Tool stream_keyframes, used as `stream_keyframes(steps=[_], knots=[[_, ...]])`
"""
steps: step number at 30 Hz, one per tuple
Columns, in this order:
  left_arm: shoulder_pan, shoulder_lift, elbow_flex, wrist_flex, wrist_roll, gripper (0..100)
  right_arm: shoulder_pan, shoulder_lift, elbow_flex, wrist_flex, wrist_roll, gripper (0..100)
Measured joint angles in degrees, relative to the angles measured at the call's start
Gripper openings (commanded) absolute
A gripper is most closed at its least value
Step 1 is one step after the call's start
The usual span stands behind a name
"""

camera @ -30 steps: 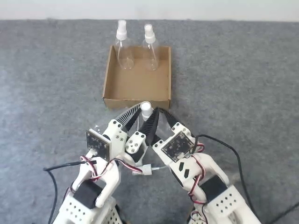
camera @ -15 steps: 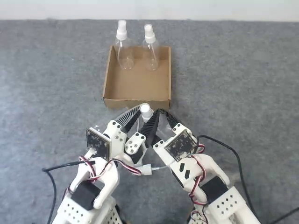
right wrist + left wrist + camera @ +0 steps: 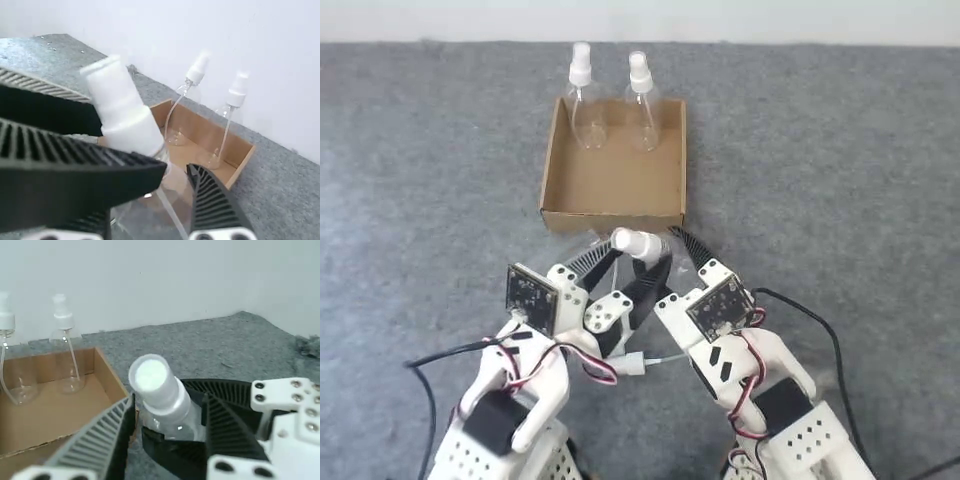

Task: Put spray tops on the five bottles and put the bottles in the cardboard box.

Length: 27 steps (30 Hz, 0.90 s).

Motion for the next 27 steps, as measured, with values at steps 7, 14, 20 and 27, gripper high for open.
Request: stream_keyframes(steps=[7, 14, 20, 27], knots=[[-1.1, 0.0, -3.3, 3.5, 0.8, 21, 0.0, -0.1, 0.0, 0.0, 0.0, 0.6], [-3.6, 0.0, -5.3, 3.5, 3.5, 21, 0.0, -0.1, 0.0, 0.0, 0.0, 0.6], [-5.2, 0.0, -5.3, 3.5, 3.7, 21, 0.0, -0.1, 0.0, 0.0, 0.0, 0.6], [-8.7, 0.0, -7.4, 3.5, 6.1, 15, 0.0, -0.1, 0.0, 1.3, 0.0, 0.6]])
